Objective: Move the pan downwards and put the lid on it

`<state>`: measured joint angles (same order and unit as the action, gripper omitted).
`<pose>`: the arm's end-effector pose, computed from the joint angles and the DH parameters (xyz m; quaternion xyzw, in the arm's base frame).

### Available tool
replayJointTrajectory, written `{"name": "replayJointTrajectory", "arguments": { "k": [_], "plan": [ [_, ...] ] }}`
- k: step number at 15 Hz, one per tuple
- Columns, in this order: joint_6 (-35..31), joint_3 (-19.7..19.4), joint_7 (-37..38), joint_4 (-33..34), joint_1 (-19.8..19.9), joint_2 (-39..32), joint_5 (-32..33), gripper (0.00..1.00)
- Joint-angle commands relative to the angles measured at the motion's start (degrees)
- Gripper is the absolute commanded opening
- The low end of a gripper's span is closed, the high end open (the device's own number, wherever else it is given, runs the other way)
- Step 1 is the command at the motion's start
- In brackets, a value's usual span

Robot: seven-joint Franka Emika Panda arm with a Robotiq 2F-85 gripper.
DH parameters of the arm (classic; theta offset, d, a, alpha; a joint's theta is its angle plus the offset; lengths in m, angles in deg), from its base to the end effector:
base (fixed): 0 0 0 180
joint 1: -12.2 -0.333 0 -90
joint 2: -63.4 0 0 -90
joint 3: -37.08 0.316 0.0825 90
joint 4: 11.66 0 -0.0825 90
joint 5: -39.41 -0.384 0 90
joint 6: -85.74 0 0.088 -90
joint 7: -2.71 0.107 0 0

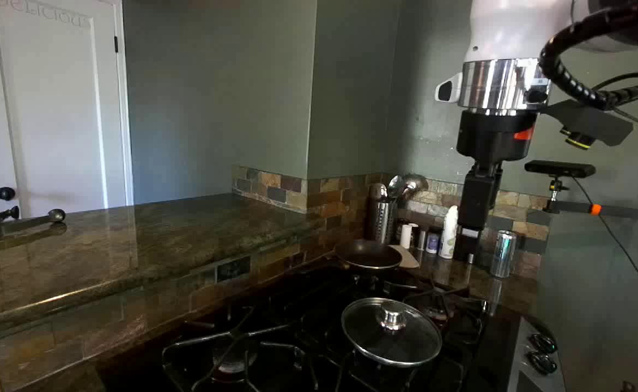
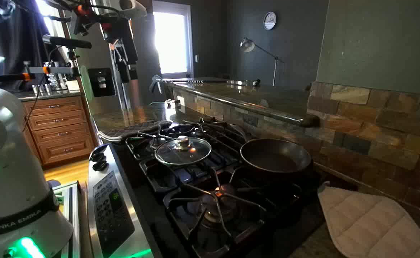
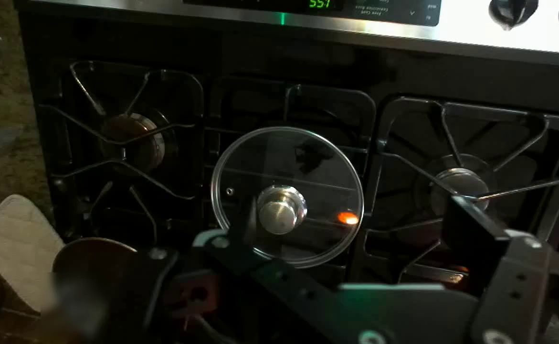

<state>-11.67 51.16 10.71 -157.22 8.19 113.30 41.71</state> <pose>0.2805 0.1005 0.5324 0.9924 0.0481 0.0282 0.1100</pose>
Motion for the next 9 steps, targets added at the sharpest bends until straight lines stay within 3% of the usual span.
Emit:
{"name": "replayJointTrajectory", "arguments": {
  "k": [1,8,9],
  "plan": [
    [0.15,-0.74,0.69,0.14,-1.07,-0.27,0.62,1.0],
    [0.15,-0.74,0.68,0.14,-1.07,-0.27,0.62,1.0],
    [-0.5,-0.39,2.8,0.51,0.41,-1.38,1.02,1.0]
  ]
}}
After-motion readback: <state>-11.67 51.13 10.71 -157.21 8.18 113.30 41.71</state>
